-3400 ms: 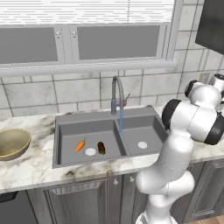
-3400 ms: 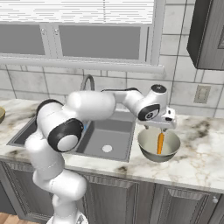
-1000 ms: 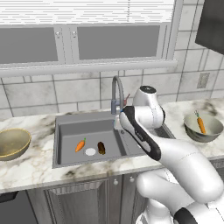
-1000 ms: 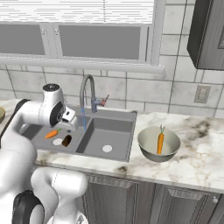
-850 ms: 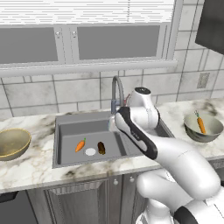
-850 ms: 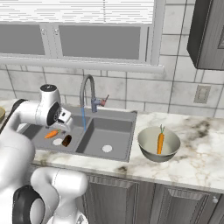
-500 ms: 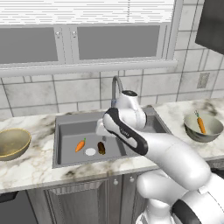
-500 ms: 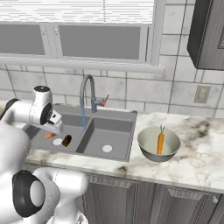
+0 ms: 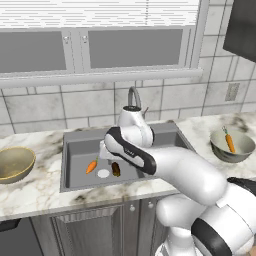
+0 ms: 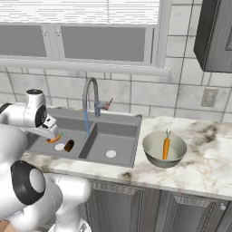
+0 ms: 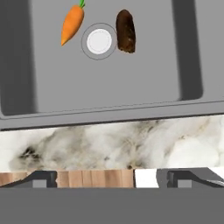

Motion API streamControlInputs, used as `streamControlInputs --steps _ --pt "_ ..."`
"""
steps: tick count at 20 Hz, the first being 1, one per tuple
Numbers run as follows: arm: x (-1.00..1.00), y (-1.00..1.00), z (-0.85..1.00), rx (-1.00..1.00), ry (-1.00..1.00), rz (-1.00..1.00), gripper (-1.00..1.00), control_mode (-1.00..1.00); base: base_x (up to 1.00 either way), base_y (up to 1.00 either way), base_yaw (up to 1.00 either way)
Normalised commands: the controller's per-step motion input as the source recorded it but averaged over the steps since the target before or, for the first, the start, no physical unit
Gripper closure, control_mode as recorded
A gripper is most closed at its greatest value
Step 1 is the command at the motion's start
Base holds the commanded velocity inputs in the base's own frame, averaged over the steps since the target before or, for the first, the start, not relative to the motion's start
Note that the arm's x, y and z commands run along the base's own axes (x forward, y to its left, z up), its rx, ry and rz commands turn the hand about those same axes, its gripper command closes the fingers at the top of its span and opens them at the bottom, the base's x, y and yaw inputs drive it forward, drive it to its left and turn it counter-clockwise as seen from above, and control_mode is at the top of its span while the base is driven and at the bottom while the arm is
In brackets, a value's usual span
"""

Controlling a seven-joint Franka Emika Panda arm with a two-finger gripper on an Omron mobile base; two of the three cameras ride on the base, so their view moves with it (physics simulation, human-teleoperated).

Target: Pick the carrots from the sink and place them in one bowl. Place the sweet potato in the other bowl. Then turn off the sink faucet.

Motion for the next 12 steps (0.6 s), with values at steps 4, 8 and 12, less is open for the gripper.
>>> streamControlInputs --steps 4,8,12 --pt "0.1 0.09 -0.17 -0.22 0.0 -0.06 -1.0 -1.0 0.0 0.0 0.0" --pt "0.19 0.1 0.0 -0.09 0.0 -0.07 -1.0 -1.0 0.0 0.0 0.0" --pt "0.36 0.18 0.0 0.0 0.03 -0.09 -1.0 -1.0 0.0 0.0 0.0"
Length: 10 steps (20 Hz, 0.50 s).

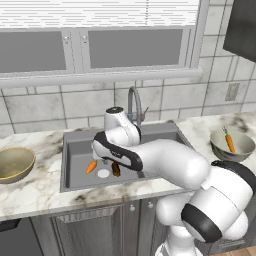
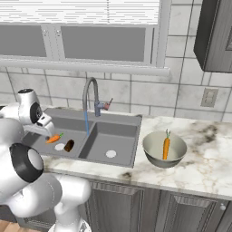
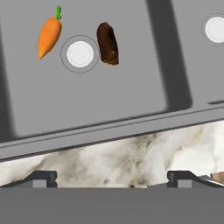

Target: Pick the carrots from the sink and place them in one bowl. Place the sweet potato in the other bowl. Then turn off the sink faucet.

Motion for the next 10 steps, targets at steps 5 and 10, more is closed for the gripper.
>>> streamControlInputs --steps 5,10 --pt "0.37 0.07 -0.05 0.0 0.01 -0.08 -1.0 -1.0 0.0 0.0 0.0" --pt "0.34 0.12 -0.09 -0.05 0.0 -0.08 -1.0 -1.0 0.0 0.0 0.0"
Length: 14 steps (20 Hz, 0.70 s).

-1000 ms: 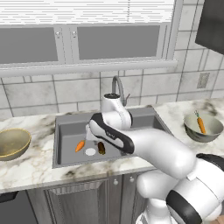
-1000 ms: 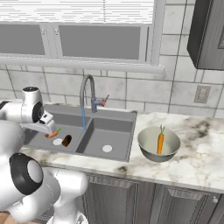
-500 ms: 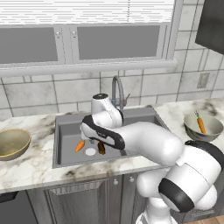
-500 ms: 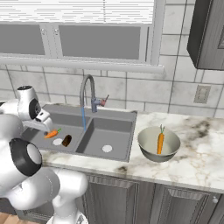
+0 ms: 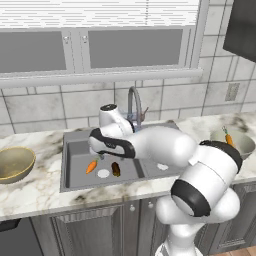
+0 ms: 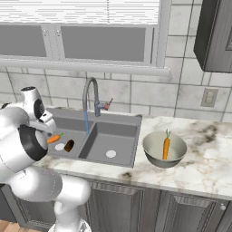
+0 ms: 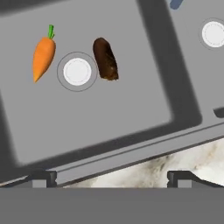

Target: Pick the carrots from the sink and place them in one bowl. Place the sweet potato in the other bowl. Then turn off the sink faucet.

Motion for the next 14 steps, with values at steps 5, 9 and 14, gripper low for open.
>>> streamControlInputs --steps 5,9,14 --pt "0.31 0.22 -0.22 -0.05 0.0 -0.08 -1.0 -1.0 0.0 0.0 0.0" --pt "0.36 0.25 -0.35 -0.03 0.01 -0.07 -1.0 -1.0 0.0 0.0 0.0" --pt "0.36 0.14 -0.15 -0.01 0.0 -0.08 -1.0 -1.0 0.0 0.0 0.0"
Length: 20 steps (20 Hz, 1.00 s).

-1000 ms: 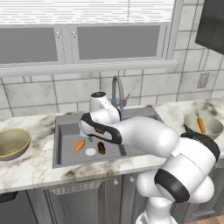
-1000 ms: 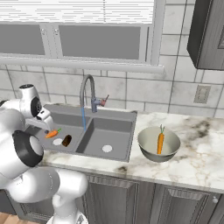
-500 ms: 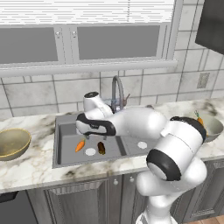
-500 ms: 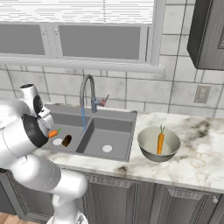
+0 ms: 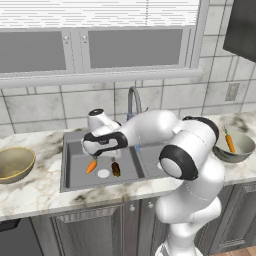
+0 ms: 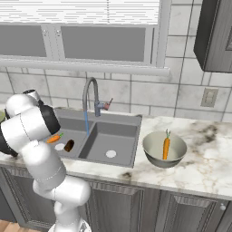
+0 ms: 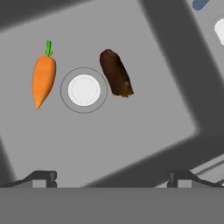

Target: Pick the carrots from the sink and place them in one bowl. Place the sweet potato in the other bowl. Then turn off the sink faucet.

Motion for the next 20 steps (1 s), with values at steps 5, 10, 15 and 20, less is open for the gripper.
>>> streamControlInputs --steps 5,10,15,20 --pt "0.28 0.1 -0.17 0.0 0.0 -0.1 -1.0 -1.0 0.0 0.0 0.0" --pt "0.01 0.01 -0.26 -0.02 0.0 -0.13 -1.0 -1.0 0.0 0.0 0.0" --pt "0.0 0.0 -0.3 -0.02 0.0 -0.13 -1.0 -1.0 0.0 0.0 0.0" --pt "0.15 0.06 -0.28 -0.02 0.0 -0.1 -1.0 -1.0 0.0 0.0 0.0"
